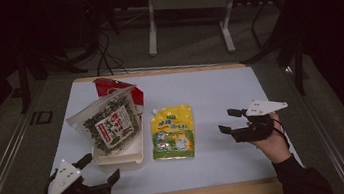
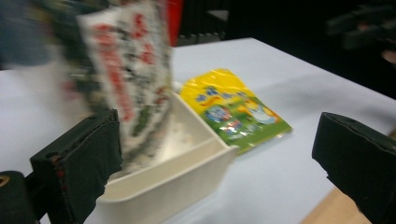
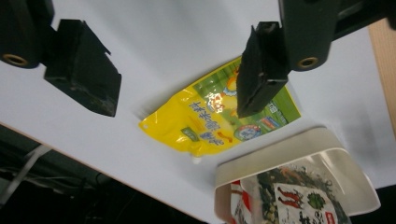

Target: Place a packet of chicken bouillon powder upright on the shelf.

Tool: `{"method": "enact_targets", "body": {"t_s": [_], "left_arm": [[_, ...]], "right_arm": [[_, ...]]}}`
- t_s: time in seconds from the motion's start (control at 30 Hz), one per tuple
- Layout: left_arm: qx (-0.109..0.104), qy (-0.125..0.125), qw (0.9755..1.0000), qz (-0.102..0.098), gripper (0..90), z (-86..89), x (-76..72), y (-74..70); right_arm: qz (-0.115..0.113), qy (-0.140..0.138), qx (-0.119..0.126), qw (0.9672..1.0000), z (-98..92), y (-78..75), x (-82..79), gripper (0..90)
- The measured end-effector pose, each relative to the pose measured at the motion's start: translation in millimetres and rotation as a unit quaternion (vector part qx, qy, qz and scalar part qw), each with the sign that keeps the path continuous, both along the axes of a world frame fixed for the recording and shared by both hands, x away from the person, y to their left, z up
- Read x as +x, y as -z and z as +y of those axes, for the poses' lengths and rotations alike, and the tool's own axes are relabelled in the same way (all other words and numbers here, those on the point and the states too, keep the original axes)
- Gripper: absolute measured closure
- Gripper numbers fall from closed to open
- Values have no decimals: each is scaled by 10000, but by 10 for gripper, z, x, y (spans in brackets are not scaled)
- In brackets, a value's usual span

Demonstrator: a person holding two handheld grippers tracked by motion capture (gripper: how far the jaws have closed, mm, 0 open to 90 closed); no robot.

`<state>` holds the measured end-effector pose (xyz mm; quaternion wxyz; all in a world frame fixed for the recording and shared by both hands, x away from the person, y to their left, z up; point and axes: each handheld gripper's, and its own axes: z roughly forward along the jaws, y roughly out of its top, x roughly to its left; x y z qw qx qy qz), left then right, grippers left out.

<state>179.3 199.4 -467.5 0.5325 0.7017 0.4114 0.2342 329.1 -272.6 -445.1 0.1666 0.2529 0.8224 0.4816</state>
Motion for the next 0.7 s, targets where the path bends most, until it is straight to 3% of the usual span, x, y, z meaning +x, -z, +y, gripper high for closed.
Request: {"method": "enact_targets", "body": {"t_s": [0.23,0.27,0.53,0.7], "left_arm": [[65,450,9989,80,28,-233,32,87],[132,526,9985,70,28,-292,49,108],[132,833,9964,38,28,-420,85,188],[184,1009,9947,110,28,-511,133,270]], "right_arm": [[91,-96,-74,9999,129,21,109,313],[192,-69,-93,9997,206,43,194,313],[434,-49,-182,9989,349,122,425,314],[626,61,-152,9979,470,202,646,321]]}}
